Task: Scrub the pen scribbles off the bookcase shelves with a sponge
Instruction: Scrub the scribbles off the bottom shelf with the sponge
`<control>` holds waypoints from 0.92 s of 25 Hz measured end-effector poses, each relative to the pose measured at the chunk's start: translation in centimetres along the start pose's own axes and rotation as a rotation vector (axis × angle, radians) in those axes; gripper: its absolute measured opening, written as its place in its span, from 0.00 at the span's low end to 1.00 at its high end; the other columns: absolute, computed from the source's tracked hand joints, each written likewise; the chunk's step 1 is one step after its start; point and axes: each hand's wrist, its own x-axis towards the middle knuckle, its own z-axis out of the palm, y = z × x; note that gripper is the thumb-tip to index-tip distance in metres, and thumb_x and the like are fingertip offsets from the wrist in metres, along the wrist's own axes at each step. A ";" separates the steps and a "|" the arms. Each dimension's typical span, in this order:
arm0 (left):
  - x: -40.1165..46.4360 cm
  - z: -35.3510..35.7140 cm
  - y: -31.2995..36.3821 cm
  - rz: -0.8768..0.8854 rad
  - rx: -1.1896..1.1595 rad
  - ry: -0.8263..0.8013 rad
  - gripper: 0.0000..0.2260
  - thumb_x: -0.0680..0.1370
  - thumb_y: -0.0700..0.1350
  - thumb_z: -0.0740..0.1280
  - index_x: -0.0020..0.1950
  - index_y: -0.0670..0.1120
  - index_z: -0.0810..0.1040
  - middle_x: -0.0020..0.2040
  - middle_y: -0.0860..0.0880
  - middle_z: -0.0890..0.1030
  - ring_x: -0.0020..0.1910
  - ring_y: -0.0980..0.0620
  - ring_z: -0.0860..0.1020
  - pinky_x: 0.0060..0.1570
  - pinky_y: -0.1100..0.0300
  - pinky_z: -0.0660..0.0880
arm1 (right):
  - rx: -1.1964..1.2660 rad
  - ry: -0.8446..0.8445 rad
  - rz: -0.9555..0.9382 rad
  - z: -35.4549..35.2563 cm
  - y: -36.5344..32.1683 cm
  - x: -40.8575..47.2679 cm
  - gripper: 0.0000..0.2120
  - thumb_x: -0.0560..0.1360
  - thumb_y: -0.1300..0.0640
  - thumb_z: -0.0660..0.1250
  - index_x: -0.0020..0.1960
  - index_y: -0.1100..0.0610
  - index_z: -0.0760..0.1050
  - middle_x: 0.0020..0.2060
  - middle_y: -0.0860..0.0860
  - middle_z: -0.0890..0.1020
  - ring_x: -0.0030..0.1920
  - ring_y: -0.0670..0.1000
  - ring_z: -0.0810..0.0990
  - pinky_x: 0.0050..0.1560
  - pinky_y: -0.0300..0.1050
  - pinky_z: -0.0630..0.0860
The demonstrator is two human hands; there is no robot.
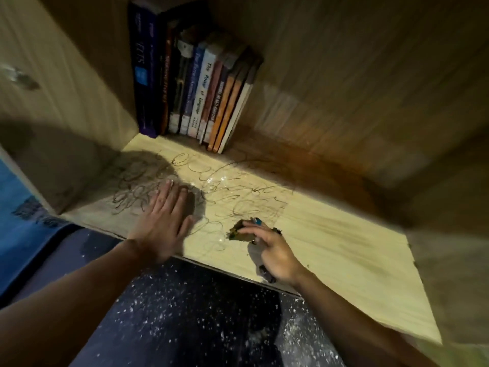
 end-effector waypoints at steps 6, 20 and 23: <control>1.0 0.5 0.4 -0.023 -0.080 0.040 0.32 0.78 0.62 0.34 0.77 0.46 0.37 0.77 0.46 0.37 0.75 0.52 0.31 0.73 0.55 0.32 | -0.015 0.388 0.175 -6.9 -0.5 -2.8 0.27 0.74 0.79 0.50 0.54 0.55 0.78 0.54 0.59 0.79 0.50 0.55 0.79 0.42 0.40 0.70; 1.9 2.0 -0.4 0.045 0.046 0.110 0.34 0.77 0.62 0.30 0.78 0.43 0.42 0.79 0.44 0.43 0.76 0.51 0.33 0.76 0.51 0.38 | -0.442 0.147 -0.214 7.4 1.5 -4.3 0.25 0.76 0.65 0.54 0.69 0.47 0.70 0.71 0.45 0.68 0.74 0.50 0.59 0.76 0.45 0.48; 2.3 1.4 -0.9 0.033 -0.031 0.166 0.33 0.79 0.62 0.34 0.78 0.44 0.44 0.79 0.45 0.41 0.76 0.52 0.33 0.76 0.48 0.39 | -0.302 0.055 -0.262 3.4 0.8 -4.5 0.29 0.75 0.72 0.57 0.66 0.45 0.73 0.66 0.43 0.74 0.67 0.42 0.70 0.68 0.38 0.66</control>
